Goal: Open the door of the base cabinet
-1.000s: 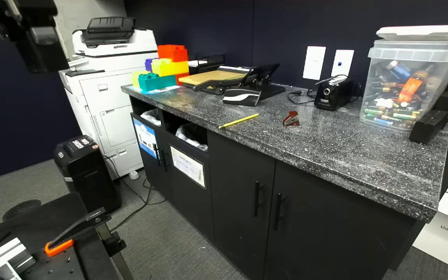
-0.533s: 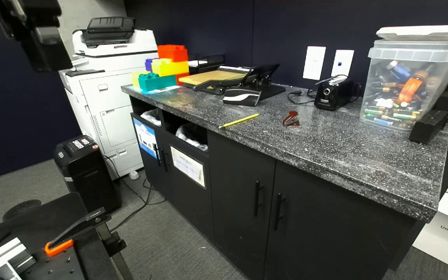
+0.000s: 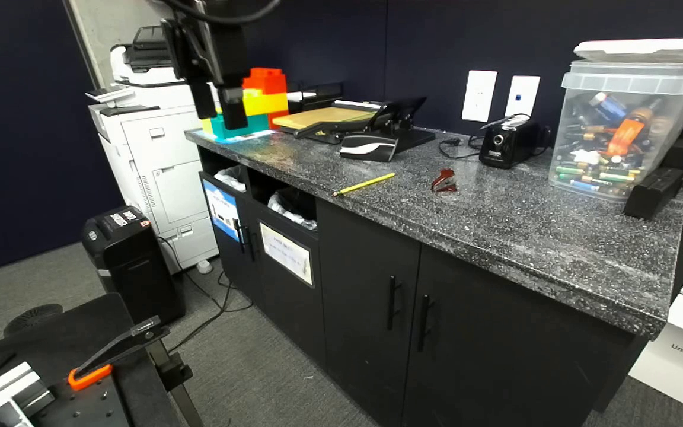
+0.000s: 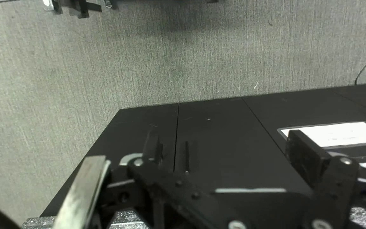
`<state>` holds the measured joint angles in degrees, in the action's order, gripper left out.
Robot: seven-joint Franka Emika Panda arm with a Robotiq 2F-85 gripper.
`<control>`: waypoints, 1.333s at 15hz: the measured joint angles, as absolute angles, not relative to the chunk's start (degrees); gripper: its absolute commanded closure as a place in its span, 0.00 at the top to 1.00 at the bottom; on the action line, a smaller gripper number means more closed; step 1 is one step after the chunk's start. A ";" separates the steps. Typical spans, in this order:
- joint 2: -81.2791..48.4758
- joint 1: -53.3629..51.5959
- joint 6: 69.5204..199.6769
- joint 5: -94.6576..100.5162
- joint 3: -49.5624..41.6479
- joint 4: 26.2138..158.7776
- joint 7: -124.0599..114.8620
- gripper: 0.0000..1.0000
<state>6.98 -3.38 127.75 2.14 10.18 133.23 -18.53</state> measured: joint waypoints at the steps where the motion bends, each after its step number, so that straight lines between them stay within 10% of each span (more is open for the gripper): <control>1: 3.23 -3.30 129.25 2.64 10.05 131.09 -20.27 1.00; 20: -54.79 -23.32 160.71 10.75 -11.50 101.20 -43.49 1.00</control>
<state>-54.79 -23.32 160.71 10.75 -11.50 101.20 -43.49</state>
